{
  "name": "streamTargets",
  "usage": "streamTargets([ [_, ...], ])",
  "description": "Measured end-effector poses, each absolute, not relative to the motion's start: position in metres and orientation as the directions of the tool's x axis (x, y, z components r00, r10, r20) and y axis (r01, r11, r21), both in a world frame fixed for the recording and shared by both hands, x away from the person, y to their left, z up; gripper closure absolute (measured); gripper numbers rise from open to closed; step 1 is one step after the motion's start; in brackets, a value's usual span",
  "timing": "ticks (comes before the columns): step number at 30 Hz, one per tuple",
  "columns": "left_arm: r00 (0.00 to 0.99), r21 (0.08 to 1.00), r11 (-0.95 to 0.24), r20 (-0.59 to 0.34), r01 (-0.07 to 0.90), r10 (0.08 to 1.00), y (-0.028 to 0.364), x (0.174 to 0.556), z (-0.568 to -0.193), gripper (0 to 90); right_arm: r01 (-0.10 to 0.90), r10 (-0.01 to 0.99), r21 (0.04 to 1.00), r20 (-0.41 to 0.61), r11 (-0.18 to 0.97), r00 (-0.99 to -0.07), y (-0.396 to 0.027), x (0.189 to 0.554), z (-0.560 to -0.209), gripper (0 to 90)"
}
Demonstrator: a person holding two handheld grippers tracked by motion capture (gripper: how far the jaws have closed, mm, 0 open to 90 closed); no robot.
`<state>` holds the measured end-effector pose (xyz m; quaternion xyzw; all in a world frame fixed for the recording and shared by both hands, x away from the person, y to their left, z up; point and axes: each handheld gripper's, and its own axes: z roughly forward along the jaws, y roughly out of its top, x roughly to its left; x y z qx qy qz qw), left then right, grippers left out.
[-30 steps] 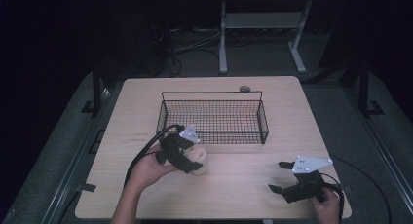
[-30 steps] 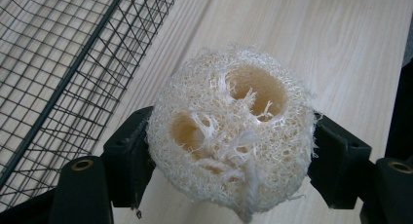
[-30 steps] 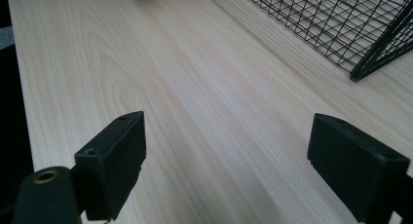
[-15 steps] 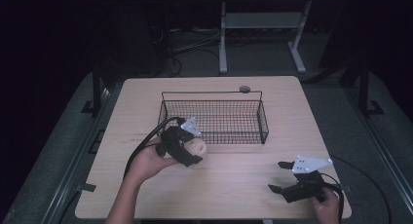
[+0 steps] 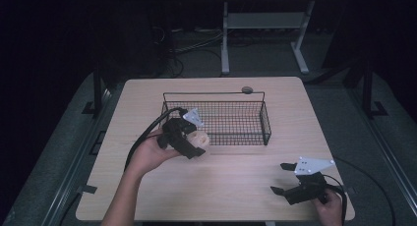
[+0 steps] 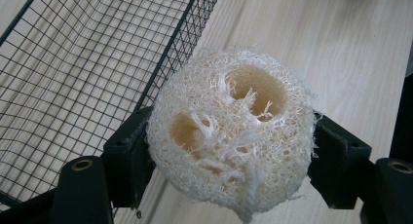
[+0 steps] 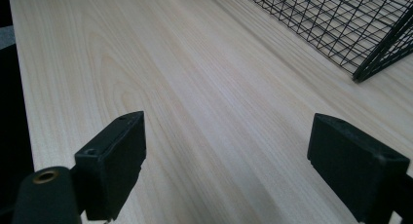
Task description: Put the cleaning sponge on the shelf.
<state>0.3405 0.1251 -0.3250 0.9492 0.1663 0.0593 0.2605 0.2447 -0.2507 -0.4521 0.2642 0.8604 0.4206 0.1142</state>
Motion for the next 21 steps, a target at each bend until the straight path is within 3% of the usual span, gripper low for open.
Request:
streamTargets([
  [21, 0.934, 0.521, -0.805, 0.039, 0.285, 0.355, 0.119, 0.364, -0.302, 26.7, 0.357, 0.55, 0.787, 0.028, 0.503, -0.835, -0.251, 0.245, -0.452, 13.6],
])
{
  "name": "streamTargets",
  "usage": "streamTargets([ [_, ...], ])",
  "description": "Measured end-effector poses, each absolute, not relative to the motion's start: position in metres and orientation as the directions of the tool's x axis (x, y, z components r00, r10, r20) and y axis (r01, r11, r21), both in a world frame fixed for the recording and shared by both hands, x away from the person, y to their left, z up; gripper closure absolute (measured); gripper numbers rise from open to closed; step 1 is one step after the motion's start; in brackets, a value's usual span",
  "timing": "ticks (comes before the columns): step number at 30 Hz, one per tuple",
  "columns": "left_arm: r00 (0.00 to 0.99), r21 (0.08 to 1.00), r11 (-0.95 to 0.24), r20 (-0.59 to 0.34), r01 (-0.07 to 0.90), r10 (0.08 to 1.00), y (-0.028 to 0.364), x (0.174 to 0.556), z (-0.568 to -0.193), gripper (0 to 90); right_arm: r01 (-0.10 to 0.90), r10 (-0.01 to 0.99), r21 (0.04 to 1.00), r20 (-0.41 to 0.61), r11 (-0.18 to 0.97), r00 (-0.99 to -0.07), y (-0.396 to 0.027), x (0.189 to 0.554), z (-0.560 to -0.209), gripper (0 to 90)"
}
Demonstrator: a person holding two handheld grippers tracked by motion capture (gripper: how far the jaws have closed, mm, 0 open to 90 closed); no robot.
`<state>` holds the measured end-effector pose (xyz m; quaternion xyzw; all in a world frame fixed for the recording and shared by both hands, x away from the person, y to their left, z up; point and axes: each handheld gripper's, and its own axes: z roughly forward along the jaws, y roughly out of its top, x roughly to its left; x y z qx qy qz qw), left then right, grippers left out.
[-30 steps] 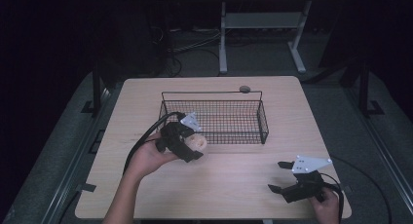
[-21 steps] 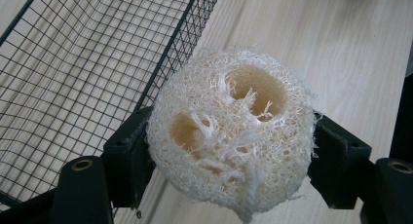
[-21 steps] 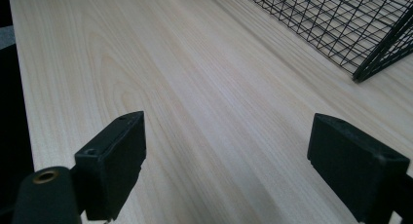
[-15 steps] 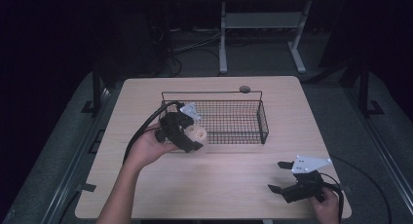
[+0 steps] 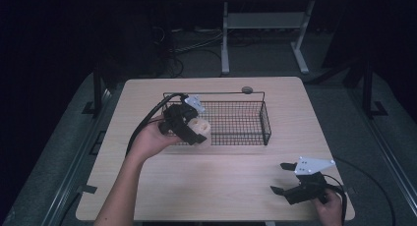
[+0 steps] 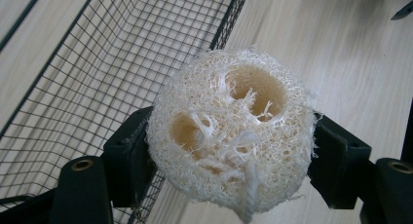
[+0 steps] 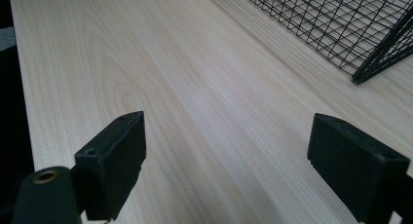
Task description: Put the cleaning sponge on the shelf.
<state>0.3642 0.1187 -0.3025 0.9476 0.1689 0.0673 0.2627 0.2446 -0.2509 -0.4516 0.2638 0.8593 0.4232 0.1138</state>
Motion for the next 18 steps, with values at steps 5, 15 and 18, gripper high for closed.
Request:
streamTargets([
  [5, 0.934, 0.523, -0.803, 0.037, 0.286, 0.356, 0.114, 0.372, -0.297, 26.7, 0.356, 0.552, 0.787, 0.024, 0.504, -0.834, -0.251, 0.244, -0.451, 13.6],
  [15, 0.934, 0.532, -0.796, 0.026, 0.29, 0.357, 0.105, 0.391, -0.29, 26.7, 0.353, 0.552, 0.788, 0.021, 0.504, -0.833, -0.252, 0.244, -0.45, 13.5],
  [18, 0.932, 0.543, -0.786, 0.018, 0.295, 0.362, 0.104, 0.396, -0.289, 26.7, 0.357, 0.554, 0.788, 0.023, 0.502, -0.832, -0.252, 0.245, -0.451, 13.6],
])
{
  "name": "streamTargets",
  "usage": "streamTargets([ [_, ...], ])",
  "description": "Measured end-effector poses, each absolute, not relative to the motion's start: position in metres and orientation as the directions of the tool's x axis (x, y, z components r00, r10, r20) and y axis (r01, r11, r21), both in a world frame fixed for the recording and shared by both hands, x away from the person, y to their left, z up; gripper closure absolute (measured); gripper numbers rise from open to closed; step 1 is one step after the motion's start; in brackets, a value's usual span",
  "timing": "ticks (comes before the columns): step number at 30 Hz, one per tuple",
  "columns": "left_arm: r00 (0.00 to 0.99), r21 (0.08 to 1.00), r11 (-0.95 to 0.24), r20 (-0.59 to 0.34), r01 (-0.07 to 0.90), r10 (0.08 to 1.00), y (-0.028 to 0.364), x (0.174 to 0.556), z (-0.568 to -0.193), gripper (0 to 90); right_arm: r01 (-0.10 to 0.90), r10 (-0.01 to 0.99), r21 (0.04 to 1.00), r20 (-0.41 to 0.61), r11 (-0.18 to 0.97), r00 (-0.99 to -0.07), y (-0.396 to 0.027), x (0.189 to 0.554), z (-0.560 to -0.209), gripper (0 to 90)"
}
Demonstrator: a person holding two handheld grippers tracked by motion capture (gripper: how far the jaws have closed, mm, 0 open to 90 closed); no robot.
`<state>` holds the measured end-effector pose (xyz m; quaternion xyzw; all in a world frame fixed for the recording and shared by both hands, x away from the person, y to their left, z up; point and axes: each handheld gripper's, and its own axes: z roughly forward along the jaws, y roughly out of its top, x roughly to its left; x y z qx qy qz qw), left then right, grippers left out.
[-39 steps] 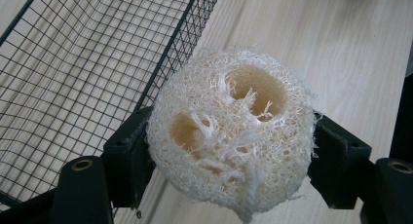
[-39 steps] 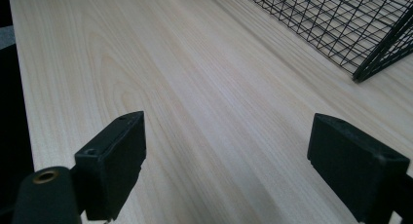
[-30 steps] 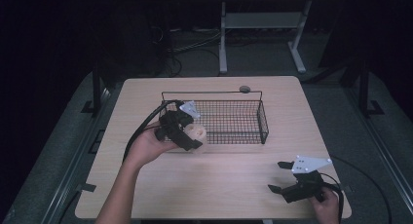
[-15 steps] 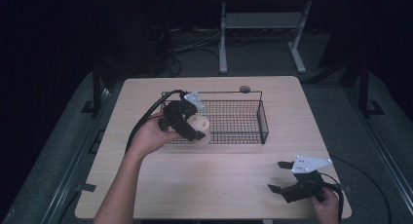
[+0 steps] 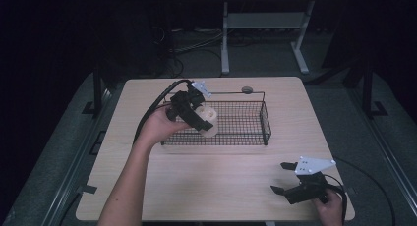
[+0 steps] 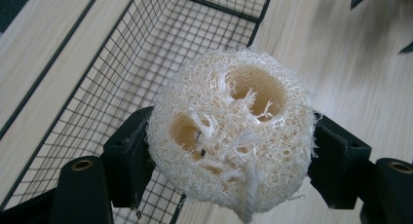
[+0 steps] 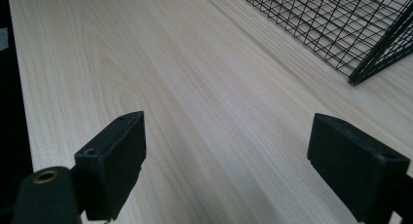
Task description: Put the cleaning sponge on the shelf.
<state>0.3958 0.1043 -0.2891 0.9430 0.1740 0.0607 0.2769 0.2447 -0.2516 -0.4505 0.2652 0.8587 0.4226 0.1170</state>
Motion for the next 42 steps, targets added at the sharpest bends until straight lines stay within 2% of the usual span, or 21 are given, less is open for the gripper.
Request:
streamTargets([
  [42, 0.889, 0.55, -0.739, -0.013, 0.389, 0.458, 0.107, 0.442, -0.321, 26.6, 0.368, 0.566, 0.792, 0.034, 0.488, -0.824, -0.255, 0.246, -0.45, 13.6],
])
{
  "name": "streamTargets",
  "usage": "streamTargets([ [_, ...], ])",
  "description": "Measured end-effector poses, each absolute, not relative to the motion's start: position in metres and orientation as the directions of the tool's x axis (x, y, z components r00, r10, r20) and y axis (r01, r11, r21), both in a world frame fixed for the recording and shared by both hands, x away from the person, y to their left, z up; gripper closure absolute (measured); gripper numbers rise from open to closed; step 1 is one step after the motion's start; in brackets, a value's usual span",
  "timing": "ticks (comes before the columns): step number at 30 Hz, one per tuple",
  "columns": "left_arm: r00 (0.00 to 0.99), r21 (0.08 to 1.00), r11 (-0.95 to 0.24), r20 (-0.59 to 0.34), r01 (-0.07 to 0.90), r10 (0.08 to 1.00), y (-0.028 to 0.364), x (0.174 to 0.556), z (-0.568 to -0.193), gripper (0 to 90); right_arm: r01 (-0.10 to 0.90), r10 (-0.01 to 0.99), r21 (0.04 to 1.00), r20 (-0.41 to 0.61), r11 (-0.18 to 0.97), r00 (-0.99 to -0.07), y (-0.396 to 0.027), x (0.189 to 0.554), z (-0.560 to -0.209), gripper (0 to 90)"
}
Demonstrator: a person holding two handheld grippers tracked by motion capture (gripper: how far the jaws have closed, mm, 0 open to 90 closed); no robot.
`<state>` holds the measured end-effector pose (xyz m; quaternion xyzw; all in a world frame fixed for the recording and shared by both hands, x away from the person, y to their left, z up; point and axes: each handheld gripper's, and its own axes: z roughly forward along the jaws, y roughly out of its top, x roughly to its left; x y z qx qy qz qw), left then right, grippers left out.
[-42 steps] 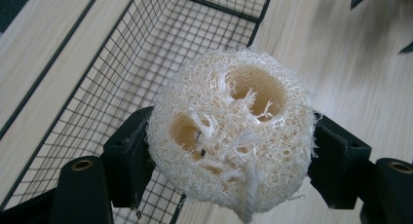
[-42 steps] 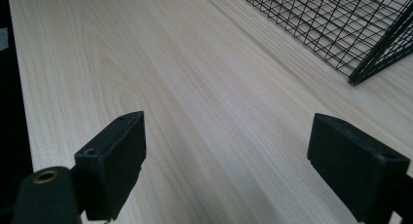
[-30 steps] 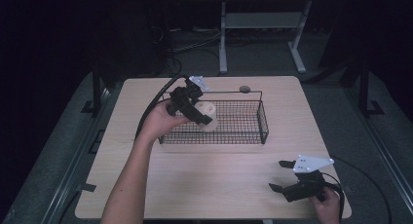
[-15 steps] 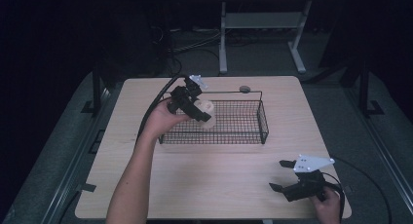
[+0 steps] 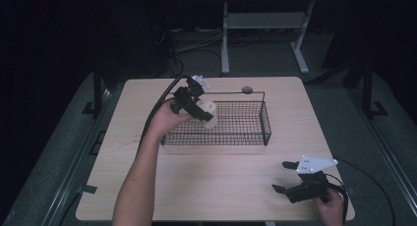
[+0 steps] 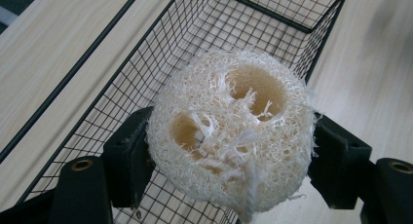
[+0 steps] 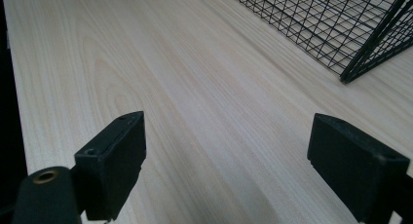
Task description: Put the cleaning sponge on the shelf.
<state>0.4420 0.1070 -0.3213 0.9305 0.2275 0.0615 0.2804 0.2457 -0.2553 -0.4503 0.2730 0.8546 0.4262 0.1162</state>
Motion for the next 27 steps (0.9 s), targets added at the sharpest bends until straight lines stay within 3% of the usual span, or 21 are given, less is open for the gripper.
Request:
streamTargets([
  [27, 0.866, 0.501, -0.741, -0.038, 0.447, 0.498, 0.099, 0.459, -0.351, 26.6, 0.364, 0.568, 0.795, 0.029, 0.486, -0.822, -0.257, 0.246, -0.45, 13.6],
])
